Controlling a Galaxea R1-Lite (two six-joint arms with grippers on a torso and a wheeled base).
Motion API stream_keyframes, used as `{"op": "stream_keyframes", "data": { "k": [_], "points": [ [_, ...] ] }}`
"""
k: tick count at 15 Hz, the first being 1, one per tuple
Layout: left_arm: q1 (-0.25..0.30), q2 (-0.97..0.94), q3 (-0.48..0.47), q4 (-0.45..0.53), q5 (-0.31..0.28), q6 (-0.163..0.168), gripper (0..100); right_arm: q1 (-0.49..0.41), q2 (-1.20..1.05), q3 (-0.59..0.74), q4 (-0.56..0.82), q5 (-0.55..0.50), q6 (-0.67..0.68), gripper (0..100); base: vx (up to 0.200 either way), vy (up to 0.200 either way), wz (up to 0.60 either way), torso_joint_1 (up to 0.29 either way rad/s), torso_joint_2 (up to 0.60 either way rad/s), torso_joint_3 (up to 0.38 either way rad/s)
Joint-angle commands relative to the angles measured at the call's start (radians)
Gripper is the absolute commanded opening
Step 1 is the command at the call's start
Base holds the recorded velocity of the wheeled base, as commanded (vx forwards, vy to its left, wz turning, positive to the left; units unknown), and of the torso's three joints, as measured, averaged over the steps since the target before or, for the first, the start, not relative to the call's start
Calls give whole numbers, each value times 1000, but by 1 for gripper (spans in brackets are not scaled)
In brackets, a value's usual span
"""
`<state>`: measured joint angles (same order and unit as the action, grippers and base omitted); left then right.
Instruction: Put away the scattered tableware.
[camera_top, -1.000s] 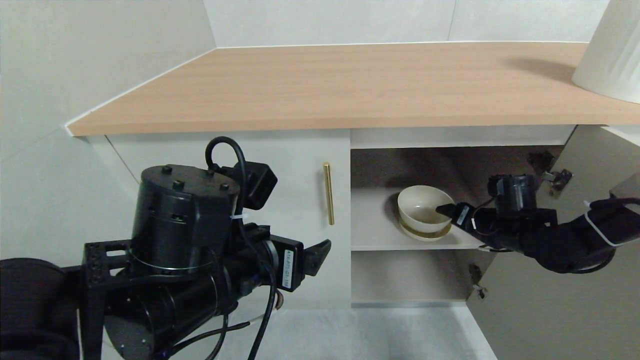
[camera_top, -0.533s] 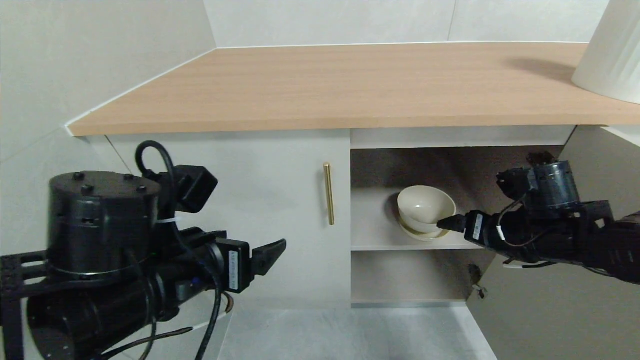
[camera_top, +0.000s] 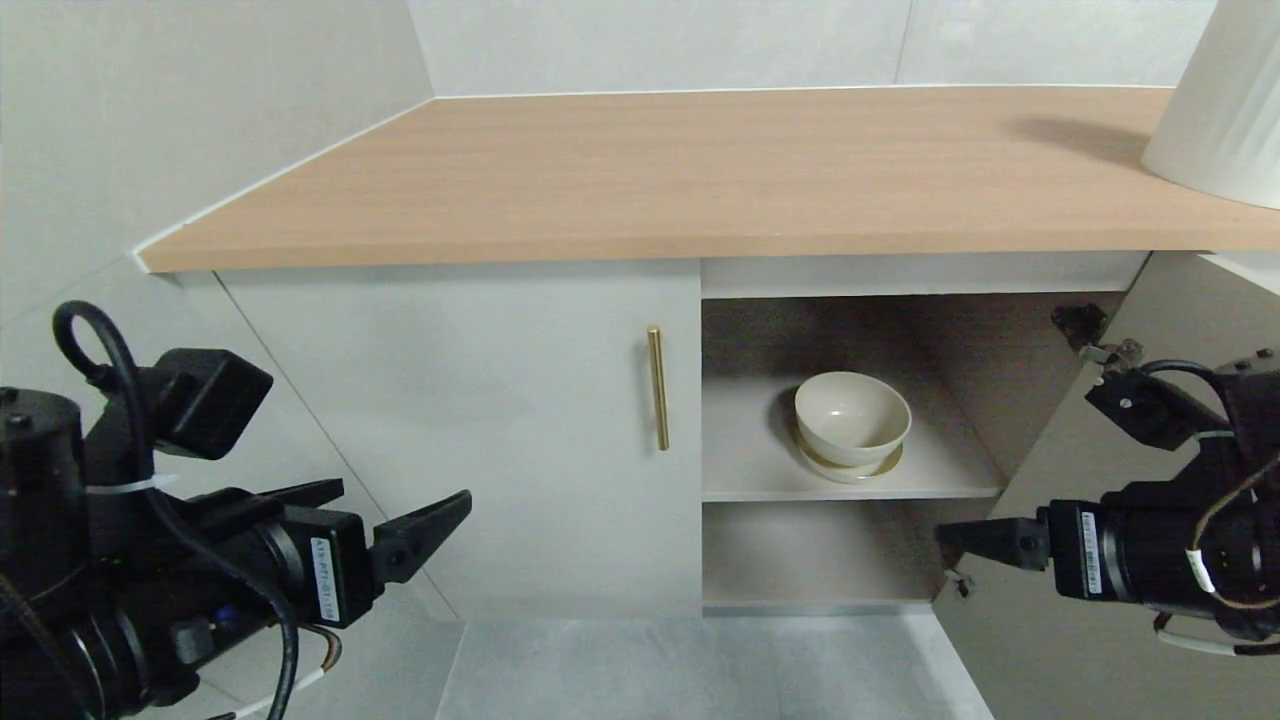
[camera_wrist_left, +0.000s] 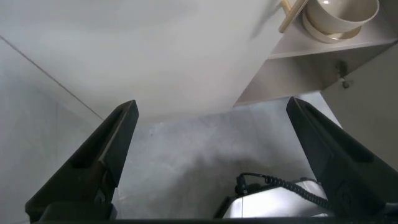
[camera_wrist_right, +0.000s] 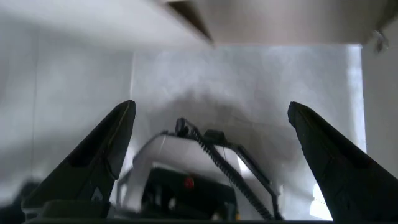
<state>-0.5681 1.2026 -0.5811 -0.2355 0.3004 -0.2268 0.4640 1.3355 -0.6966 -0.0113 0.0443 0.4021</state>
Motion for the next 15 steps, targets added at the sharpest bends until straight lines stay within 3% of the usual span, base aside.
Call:
{"op": "stream_keyframes", "data": {
  "k": [1,6,15],
  "points": [
    [4,-3,-3,1,0,0,100,24,-59,46,-3,2,-43,100,0,0,0,0,0,0],
    [-1,22,-20,-1,0,0,100,35,-70,52,-6,0,-59,100,0,0,0,0,0,0],
    [-4,34,-16,1,0,0,100,35,-59,57,-4,2,-59,100,-200,0,0,4,2,2]
  ]
}}
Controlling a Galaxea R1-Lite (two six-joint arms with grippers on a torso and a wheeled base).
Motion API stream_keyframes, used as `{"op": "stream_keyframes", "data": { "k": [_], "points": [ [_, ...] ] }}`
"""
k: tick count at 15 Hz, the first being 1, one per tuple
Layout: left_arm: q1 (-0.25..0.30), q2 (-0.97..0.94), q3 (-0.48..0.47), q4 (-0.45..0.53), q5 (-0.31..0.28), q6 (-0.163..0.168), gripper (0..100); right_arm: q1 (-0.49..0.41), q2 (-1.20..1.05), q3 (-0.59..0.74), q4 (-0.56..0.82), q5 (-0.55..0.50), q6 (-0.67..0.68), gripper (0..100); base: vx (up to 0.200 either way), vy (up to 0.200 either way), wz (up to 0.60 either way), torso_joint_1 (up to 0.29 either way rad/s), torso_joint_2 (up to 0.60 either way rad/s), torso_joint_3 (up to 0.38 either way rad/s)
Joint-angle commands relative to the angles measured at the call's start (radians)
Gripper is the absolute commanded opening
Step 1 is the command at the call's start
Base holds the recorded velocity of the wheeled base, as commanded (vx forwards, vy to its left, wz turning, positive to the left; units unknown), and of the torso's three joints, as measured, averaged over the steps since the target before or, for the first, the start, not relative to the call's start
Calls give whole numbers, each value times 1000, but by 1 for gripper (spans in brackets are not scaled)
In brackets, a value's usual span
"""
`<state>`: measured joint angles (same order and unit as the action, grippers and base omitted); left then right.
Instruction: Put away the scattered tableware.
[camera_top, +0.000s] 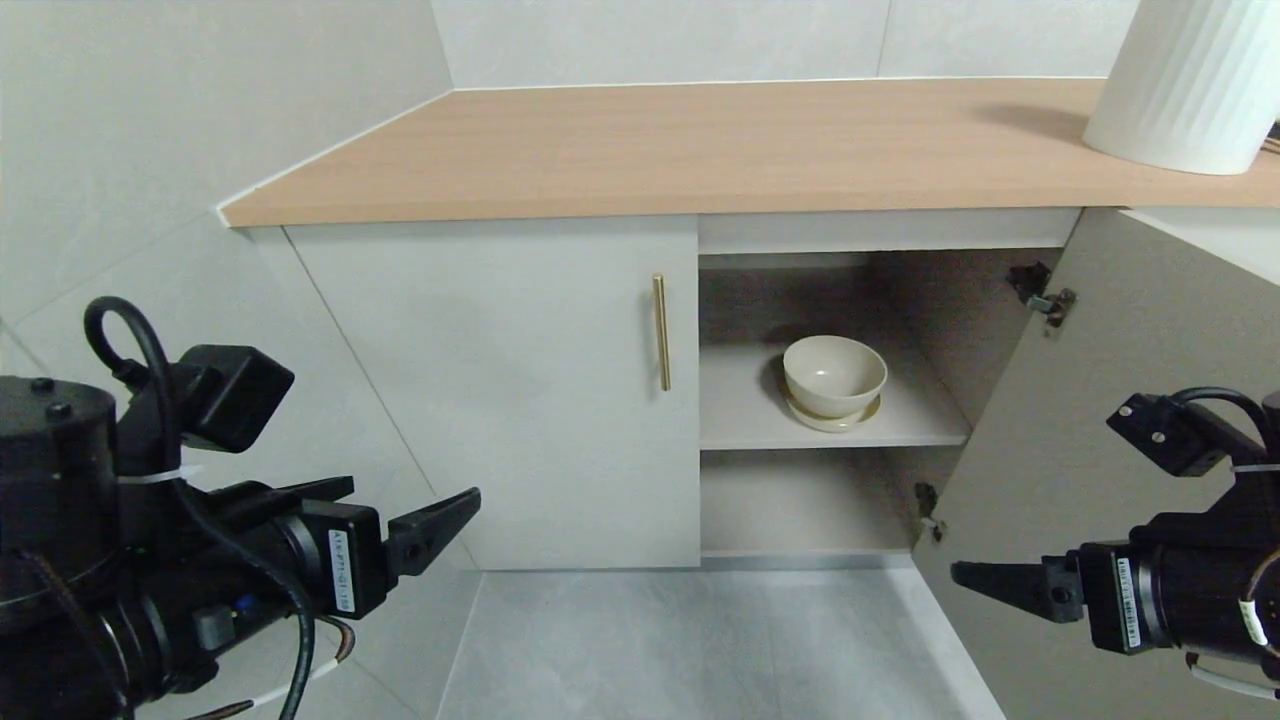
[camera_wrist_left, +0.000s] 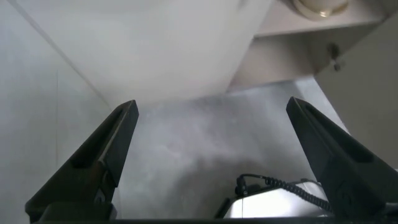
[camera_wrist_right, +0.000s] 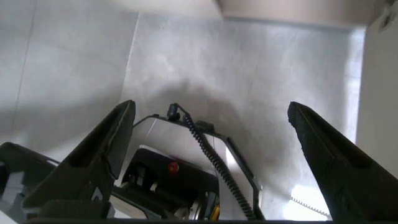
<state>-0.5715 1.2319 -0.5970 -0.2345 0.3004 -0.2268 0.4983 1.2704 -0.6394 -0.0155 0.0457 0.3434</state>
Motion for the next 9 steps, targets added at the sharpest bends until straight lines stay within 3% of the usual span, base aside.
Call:
{"op": "stream_keyframes", "data": {
  "k": [1,9],
  "points": [
    [-1,4,0,0,0,0,100,0,7,0,0,0,0,100,-200,0,0,-2,2,2],
    [-1,4,0,0,0,0,100,0,12,1,0,19,2,100,-200,0,0,5,0,4]
  ]
}}
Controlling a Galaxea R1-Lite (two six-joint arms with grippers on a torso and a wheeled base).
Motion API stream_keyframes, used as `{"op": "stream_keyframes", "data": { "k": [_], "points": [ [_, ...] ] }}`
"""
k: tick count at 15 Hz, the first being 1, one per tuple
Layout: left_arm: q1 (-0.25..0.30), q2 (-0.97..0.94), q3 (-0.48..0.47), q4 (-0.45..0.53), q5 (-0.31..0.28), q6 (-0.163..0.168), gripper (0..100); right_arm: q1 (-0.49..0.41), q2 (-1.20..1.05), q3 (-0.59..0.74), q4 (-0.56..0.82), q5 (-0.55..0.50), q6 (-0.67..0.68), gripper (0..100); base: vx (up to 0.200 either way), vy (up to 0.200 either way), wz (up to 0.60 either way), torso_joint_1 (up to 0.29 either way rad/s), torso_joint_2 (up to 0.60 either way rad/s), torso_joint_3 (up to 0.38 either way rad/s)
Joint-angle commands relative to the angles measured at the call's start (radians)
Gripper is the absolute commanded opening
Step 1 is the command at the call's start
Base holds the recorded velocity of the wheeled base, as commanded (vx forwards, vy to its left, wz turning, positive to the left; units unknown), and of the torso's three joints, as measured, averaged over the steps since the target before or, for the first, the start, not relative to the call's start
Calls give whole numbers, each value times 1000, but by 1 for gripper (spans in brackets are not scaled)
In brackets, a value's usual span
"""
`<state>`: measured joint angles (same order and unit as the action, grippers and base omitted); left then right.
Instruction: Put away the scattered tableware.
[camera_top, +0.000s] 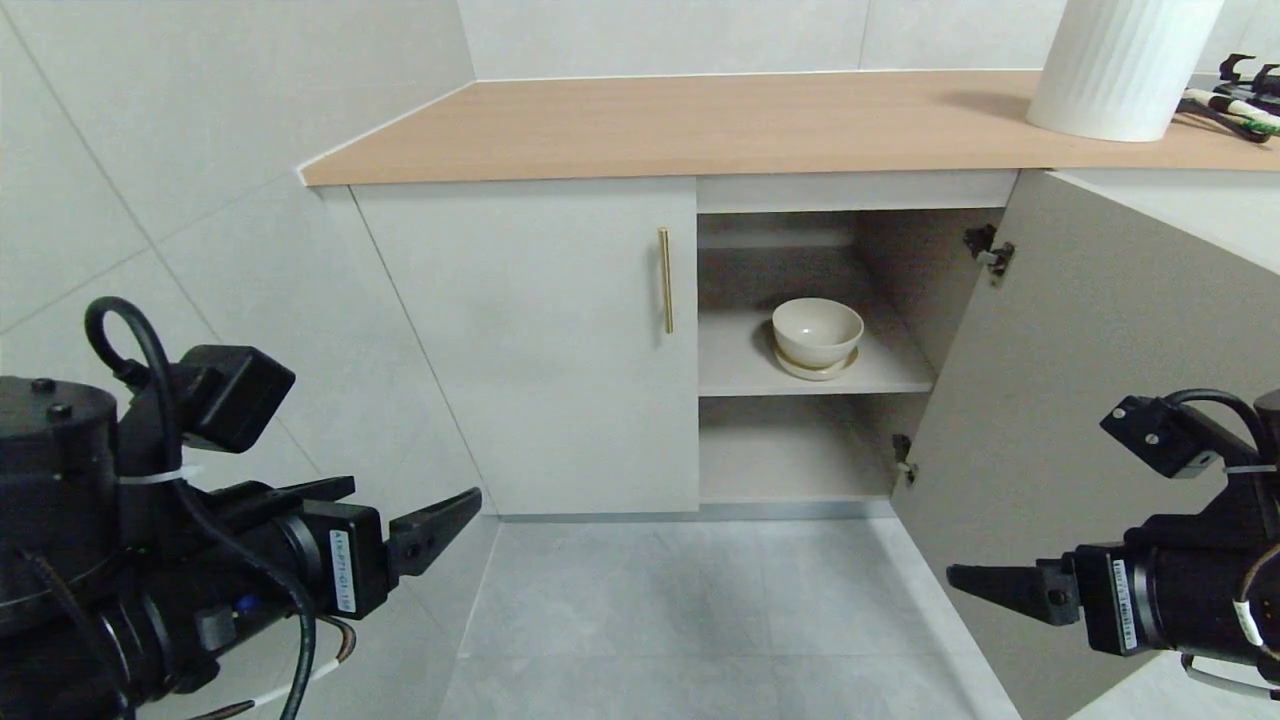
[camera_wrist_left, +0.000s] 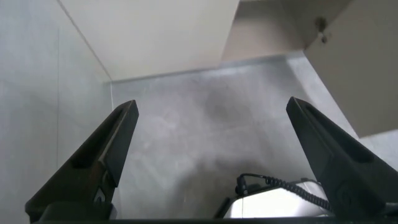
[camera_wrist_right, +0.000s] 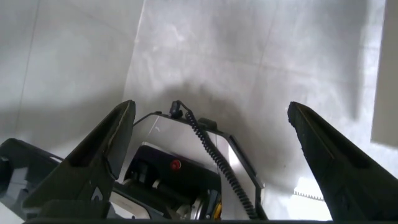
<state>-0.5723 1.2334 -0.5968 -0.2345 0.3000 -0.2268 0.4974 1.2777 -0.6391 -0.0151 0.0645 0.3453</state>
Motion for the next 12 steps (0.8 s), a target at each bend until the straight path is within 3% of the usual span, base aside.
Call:
{"op": "stream_keyframes", "data": {
  "k": [1,12],
  "points": [
    [0,3,2,1,1,0,100,1,5,1,0,0,0,100,-200,0,0,2,2,2],
    [0,3,2,1,1,0,100,1,3,1,0,1,1,100,0,0,0,0,0,0]
  ]
}}
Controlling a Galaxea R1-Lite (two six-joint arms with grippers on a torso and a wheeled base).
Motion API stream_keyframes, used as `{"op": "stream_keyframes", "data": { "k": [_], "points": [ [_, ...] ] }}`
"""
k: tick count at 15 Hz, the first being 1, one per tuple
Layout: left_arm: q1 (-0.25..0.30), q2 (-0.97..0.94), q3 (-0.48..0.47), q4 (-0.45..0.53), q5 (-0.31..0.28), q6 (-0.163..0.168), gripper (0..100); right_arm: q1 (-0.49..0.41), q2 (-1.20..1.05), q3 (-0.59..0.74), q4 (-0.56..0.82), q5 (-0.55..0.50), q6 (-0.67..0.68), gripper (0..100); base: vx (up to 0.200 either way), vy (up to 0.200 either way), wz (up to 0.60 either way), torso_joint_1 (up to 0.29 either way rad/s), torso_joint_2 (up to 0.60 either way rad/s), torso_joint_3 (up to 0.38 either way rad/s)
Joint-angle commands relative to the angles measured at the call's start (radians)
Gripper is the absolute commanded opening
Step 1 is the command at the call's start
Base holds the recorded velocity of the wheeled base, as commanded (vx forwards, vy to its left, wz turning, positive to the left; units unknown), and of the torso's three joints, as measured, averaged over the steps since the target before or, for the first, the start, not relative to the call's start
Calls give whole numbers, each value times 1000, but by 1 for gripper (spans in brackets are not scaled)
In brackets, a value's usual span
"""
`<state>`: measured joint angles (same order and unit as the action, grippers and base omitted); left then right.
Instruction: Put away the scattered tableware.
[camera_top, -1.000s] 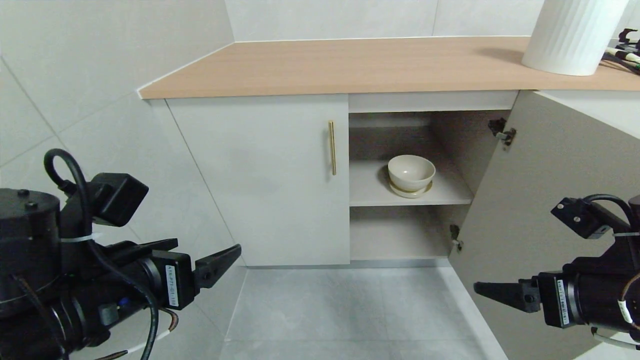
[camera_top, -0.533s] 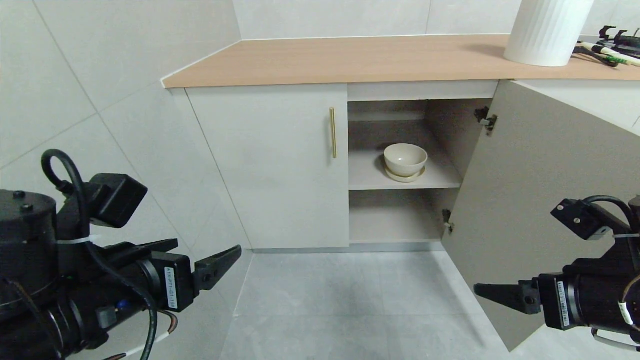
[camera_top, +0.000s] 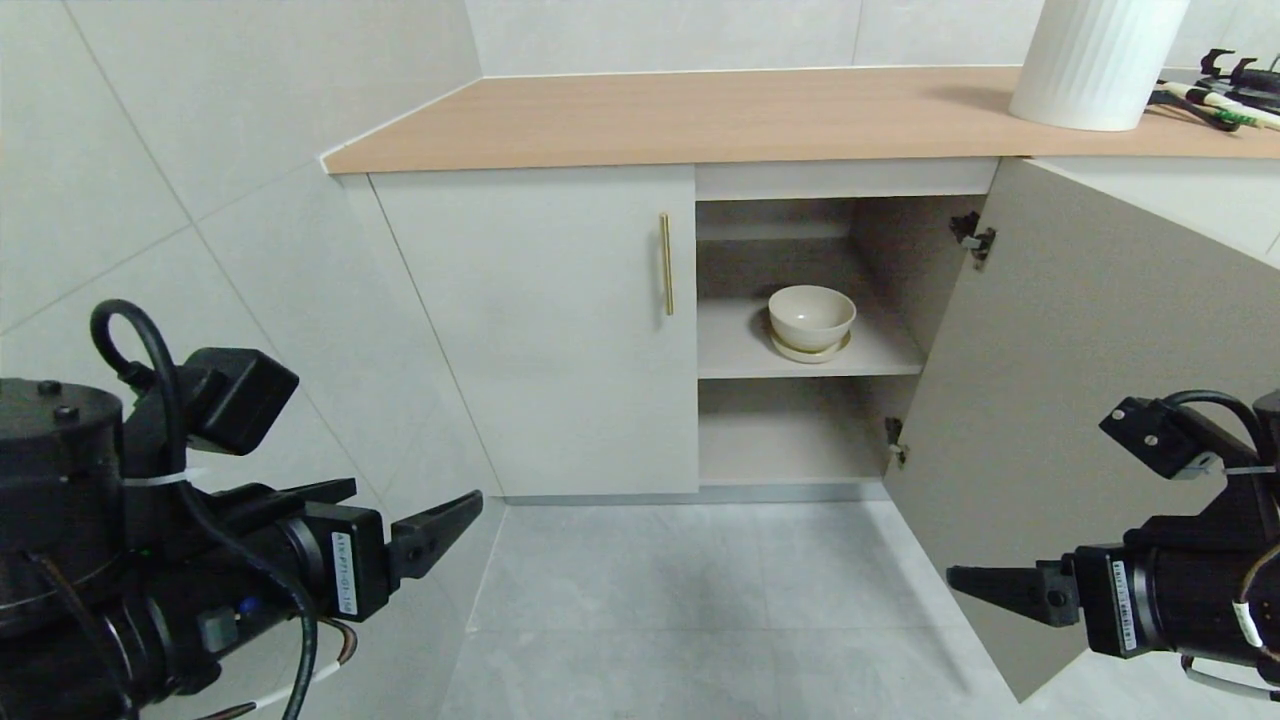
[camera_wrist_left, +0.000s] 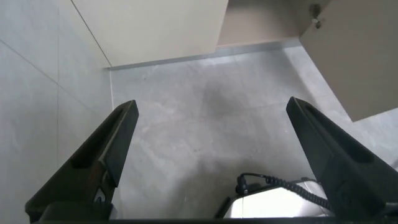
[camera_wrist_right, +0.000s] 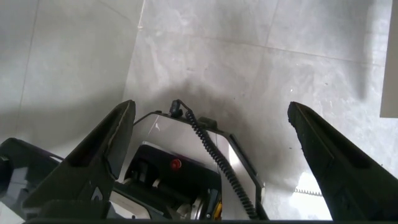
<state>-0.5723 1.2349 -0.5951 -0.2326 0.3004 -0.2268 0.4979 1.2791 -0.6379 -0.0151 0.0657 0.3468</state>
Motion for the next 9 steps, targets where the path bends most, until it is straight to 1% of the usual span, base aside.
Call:
{"op": "stream_keyframes", "data": {
  "k": [1,9],
  "points": [
    [0,1,0,1,0,1,100,1,3,0,0,0,0,100,0,0,0,0,0,0],
    [0,1,0,6,0,1,100,-1,-6,1,9,2,-3,100,0,-200,0,4,3,3]
  ]
}}
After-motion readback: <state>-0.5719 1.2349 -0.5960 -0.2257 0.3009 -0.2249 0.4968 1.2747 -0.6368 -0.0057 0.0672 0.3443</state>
